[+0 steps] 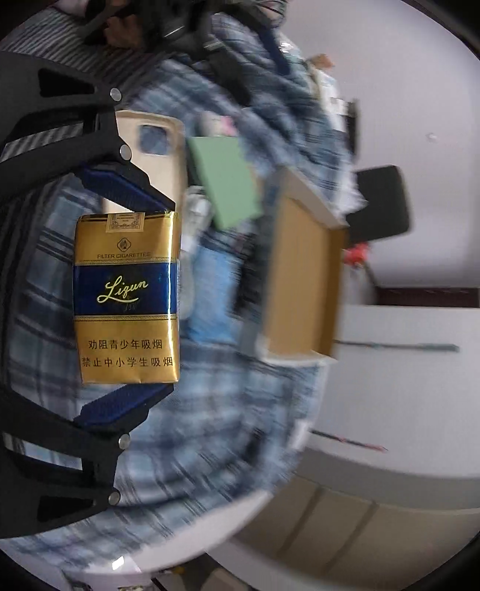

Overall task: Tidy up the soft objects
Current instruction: 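Lift the cigarette pack with the right gripper while the left gripper grasps the green notebook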

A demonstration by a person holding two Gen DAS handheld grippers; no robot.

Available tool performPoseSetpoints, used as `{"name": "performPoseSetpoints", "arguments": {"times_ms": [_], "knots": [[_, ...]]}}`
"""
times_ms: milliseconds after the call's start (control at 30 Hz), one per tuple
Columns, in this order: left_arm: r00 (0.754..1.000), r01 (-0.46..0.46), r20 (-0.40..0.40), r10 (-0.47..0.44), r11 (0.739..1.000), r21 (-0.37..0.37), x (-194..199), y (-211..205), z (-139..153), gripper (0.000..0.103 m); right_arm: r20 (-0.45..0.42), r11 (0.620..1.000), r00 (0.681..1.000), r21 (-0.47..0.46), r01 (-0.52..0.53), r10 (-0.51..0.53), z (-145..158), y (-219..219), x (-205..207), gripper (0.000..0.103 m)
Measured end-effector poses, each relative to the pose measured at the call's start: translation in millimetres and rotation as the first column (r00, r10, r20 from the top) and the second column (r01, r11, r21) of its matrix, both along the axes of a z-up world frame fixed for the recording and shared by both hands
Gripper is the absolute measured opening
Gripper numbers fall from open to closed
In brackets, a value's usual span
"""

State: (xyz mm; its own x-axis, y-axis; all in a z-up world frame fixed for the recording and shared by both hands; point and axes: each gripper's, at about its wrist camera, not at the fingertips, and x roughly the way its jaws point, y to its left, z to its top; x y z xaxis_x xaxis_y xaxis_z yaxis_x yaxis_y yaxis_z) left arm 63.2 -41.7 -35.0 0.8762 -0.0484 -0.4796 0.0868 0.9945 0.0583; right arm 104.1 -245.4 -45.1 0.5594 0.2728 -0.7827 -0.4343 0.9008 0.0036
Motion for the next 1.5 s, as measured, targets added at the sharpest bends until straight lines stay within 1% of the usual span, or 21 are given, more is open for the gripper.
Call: {"name": "performPoseSetpoints", "arguments": {"times_ms": [67, 100, 200, 267, 333, 400, 433, 500, 533, 567, 633, 667, 733, 900, 1000, 1100, 1133, 1200, 1333, 1400, 1500], "knots": [[1.0, 0.008, -0.014, -0.008, 1.0, 0.004, 2, -1, -1, 0.103, 0.075, 1.0, 0.997, 0.012, 0.024, -0.025, 17, -3, -1, 0.086], [1.0, 0.011, -0.021, -0.011, 1.0, 0.003, 3, -2, -2, 0.103, 0.097, 0.999, 0.995, 0.024, 0.026, -0.028, 26, -4, -1, 0.086], [0.999, 0.016, -0.045, -0.016, 1.0, -0.004, 7, -1, -4, 0.103, 0.147, 0.998, 0.989, 0.058, 0.023, -0.031, 47, -1, 3, 0.086], [0.998, 0.021, -0.06, -0.021, 1.0, -0.012, 8, 0, -5, 0.103, 0.166, 0.997, 0.985, 0.073, 0.029, -0.041, 54, 2, 9, 0.086], [0.995, 0.039, -0.091, -0.041, 0.999, -0.025, 11, 1, -6, 0.103, 0.185, 0.996, 0.982, 0.09, 0.026, -0.042, 54, 5, 16, 0.086], [0.984, 0.096, -0.147, -0.102, 0.994, -0.048, 18, 4, -6, 0.103, 0.208, 0.994, 0.977, 0.103, 0.032, -0.053, 46, 10, 20, 0.086], [0.98, 0.114, -0.158, -0.121, 0.992, -0.054, 20, 8, -4, 0.103, 0.214, 0.993, 0.976, 0.113, 0.027, -0.051, 42, 10, 20, 0.086], [0.977, 0.132, -0.165, -0.136, 0.991, -0.034, 26, 12, -2, 0.103, 0.205, 0.991, 0.978, 0.131, 0.015, -0.042, 31, 9, 21, 0.086], [0.972, 0.144, -0.182, -0.145, 0.989, -0.022, 30, 13, -2, 0.103, 0.193, 0.99, 0.98, 0.138, 0.013, -0.04, 25, 8, 22, 0.086], [0.963, 0.166, -0.209, -0.168, 0.986, -0.027, 38, 14, -3, 0.103, 0.175, 0.99, 0.984, 0.143, 0.014, -0.039, 20, 7, 24, 0.086], [0.937, 0.209, -0.27, -0.22, 0.975, -0.071, 53, 16, -8, 0.103, 0.142, 0.987, 0.989, 0.159, 0.016, -0.039, 15, 3, 27, 0.086], [0.92, 0.233, -0.302, -0.249, 0.969, -0.088, 60, 16, -12, 0.103, 0.137, 0.985, 0.99, 0.169, 0.017, -0.041, 15, 2, 28, 0.086], [0.897, 0.263, -0.34, -0.283, 0.959, -0.107, 70, 14, -17, 0.103, 0.133, 0.982, 0.99, 0.187, 0.025, -0.05, 13, -1, 28, 0.086], [0.84, 0.298, -0.44, -0.318, 0.947, -0.116, 90, 3, -38, 0.103, 0.132, 0.979, 0.989, 0.198, 0.038, -0.065, 11, -6, 27, 0.086], [0.819, 0.319, -0.47, -0.329, 0.942, -0.103, 92, -4, -46, 0.103, 0.137, 0.981, 0.989, 0.191, 0.031, -0.057, 11, -3, 26, 0.086], [0.81, 0.345, -0.478, -0.341, 0.935, -0.083, 92, -11, -49, 0.101, 0.142, 0.983, 0.989, 0.182, 0.024, -0.05, 11, -1, 25, 0.086], [0.806, 0.35, -0.483, -0.343, 0.933, -0.081, 93, -12, -50, 0.094, 0.145, 0.984, 0.988, 0.179, 0.021, -0.048, 10, 0, 24, 0.086], [0.796, 0.353, -0.496, -0.348, 0.932, -0.086, 96, -14, -53, 0.091, 0.148, 0.987, 0.988, 0.162, 0.016, -0.04, 8, 3, 24, 0.086], [0.798, 0.352, -0.492, -0.346, 0.932, -0.085, 99, -14, -56, 0.088, 0.163, 0.99, 0.987, 0.139, -0.005, -0.018, 7, 9, 21, 0.086], [0.805, 0.341, -0.489, -0.336, 0.937, -0.082, 99, -13, -56, 0.075, 0.171, 0.99, 0.985, 0.14, -0.008, -0.016, 8, 9, 19, 0.086], [0.808, 0.339, -0.479, -0.342, 0.936, -0.096, 95, -8, -52, 0.074, 0.163, 0.99, 0.987, 0.14, -0.006, -0.017, 7, 9, 21, 0.086]]}}
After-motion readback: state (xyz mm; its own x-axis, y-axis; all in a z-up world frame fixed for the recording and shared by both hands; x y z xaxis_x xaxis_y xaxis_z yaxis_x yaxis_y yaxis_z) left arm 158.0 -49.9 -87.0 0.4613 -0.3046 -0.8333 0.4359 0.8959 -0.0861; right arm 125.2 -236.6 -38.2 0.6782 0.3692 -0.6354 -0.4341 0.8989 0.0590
